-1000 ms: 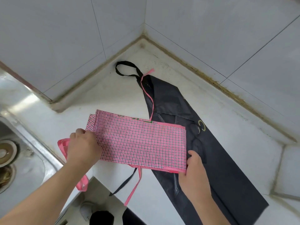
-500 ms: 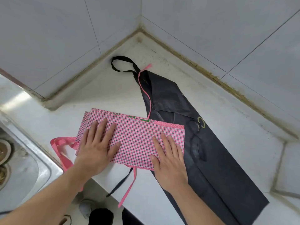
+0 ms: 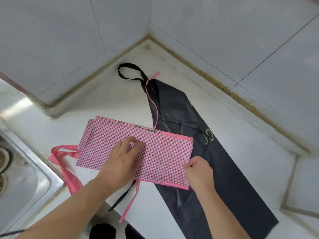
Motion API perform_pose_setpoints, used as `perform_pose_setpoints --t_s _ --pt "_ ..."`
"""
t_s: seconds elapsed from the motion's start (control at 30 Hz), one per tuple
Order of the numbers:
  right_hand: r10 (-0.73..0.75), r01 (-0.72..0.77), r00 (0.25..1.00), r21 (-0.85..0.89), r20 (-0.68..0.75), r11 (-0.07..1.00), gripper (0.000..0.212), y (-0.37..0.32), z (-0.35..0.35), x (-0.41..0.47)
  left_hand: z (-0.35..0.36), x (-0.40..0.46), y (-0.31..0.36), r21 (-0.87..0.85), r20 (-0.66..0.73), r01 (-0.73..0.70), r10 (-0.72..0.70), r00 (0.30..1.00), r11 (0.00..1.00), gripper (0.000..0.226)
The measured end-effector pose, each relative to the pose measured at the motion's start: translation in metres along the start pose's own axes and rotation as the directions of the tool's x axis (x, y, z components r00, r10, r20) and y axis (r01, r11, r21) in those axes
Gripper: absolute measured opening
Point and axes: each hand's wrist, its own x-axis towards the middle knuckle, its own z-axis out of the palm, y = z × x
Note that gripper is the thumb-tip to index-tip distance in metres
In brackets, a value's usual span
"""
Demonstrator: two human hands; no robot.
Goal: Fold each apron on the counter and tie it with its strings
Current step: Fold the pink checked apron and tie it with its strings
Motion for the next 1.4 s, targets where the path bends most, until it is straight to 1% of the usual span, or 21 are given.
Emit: perform_pose_setpoints --t_s 0.17,0.23,0.27,0.37,0.4,0.53,0.7,0.87,0.9,0.97,1.0,1.07,1.1,1.13,1.17,1.2,1.23,1.27,1.3,1.33,1.4 --pt "0.076 -0.075 0.997 0.337 0.010 0.939 0.007 0.011 -0.041 0.001 0.011 0.007 0.028 -0.086 0.101 0.034 -0.025 0.995 0.996 0.065" --pt "0.115 -0.085 0.992 0.396 -0.052 0.914 0.005 0.025 -0.052 -0.003 0.016 0.006 0.035 -0.106 0.128 0.060 -0.046 0.991 0.993 0.068" --pt "0.130 -0.108 0.991 0.407 -0.026 0.907 0.006 0.031 -0.056 -0.007 0.018 0.005 0.037 -0.100 0.132 0.073 -0.060 0.990 0.992 0.069" --pt "0.140 -0.247 0.950 0.393 0.280 0.886 0.019 0.041 -0.055 -0.017 0.021 0.006 0.042 -0.076 0.150 0.096 -0.084 0.985 0.993 0.076" --pt "0.130 -0.257 0.936 0.381 0.328 0.888 0.018 0.042 -0.055 -0.019 0.019 0.007 0.044 -0.069 0.172 0.107 -0.093 0.981 0.992 0.081" --pt "0.111 -0.164 0.982 0.402 0.153 0.901 0.002 0.040 -0.057 -0.024 0.012 0.013 0.052 0.001 0.283 0.162 -0.156 0.946 0.987 0.106" --pt "-0.011 0.040 0.998 0.457 -0.068 0.889 0.011 0.013 -0.060 -0.051 0.006 0.027 0.065 0.091 0.345 0.197 -0.217 0.913 0.976 0.122" --pt "-0.240 0.232 0.970 0.496 -0.048 0.837 0.027 -0.034 -0.050 -0.080 0.002 0.027 0.064 0.120 0.402 0.166 -0.201 0.893 0.979 0.141" --pt "-0.271 0.249 0.962 0.507 -0.031 0.825 0.031 -0.043 -0.045 -0.084 0.001 0.024 0.061 0.080 0.402 0.161 -0.180 0.898 0.984 0.144" --pt "-0.313 0.274 0.950 0.499 -0.006 0.822 0.033 -0.059 -0.034 -0.091 0.001 0.016 0.050 -0.140 0.371 0.188 -0.124 0.920 0.972 0.140" --pt "-0.334 0.299 0.942 0.472 -0.009 0.830 0.032 -0.066 -0.027 -0.093 0.001 0.010 0.042 -0.291 0.347 0.219 -0.111 0.931 0.931 0.127" --pt "-0.386 0.363 0.922 0.387 -0.019 0.848 0.033 -0.079 -0.013 -0.098 -0.001 -0.004 0.028 -0.536 0.250 0.294 -0.185 0.951 0.791 0.074" --pt "-0.418 0.400 0.908 0.328 -0.018 0.856 0.038 -0.085 -0.005 -0.100 -0.003 -0.010 0.021 -0.626 0.208 0.360 -0.297 0.932 0.692 0.041" --pt "-0.458 0.446 0.889 0.254 -0.012 0.858 0.043 -0.090 0.004 -0.102 -0.007 -0.014 0.016 -0.736 0.215 0.432 -0.425 0.879 0.522 0.017" --pt "-0.501 0.494 0.865 0.165 -0.002 0.854 0.047 -0.095 0.013 -0.103 -0.013 -0.015 0.014 -0.836 0.281 0.465 -0.501 0.819 0.292 0.016" --pt "-0.537 0.534 0.843 0.081 0.017 0.841 0.049 -0.098 0.023 -0.104 -0.019 -0.015 0.013 -0.886 0.372 0.461 -0.509 0.777 0.056 0.029" --pt "-0.569 0.569 0.821 0.015 0.042 0.822 0.049 -0.102 0.032 -0.104 -0.025 -0.016 0.011 -0.888 0.439 0.449 -0.481 0.759 -0.101 0.040" --pt "-0.595 0.599 0.799 -0.033 0.081 0.800 0.049 -0.107 0.041 -0.105 -0.032 -0.017 0.010 -0.881 0.463 0.449 -0.469 0.752 -0.148 0.044" --pt "-0.605 0.617 0.784 -0.059 0.141 0.785 0.050 -0.110 0.049 -0.105 -0.036 -0.016 0.010 -0.884 0.444 0.458 -0.481 0.756 -0.097 0.042" --pt "-0.601 0.625 0.770 -0.061 0.215 0.778 0.054 -0.111 0.056 -0.105 -0.037 -0.016 0.010 -0.878 0.396 0.478 -0.522 0.756 0.027 0.039" --pt "-0.579 0.626 0.729 -0.015 0.364 0.779 0.065 -0.109 0.066 -0.105 -0.033 -0.016 0.004 -0.740 0.234 0.558 -0.635 0.736 0.374 0.041"
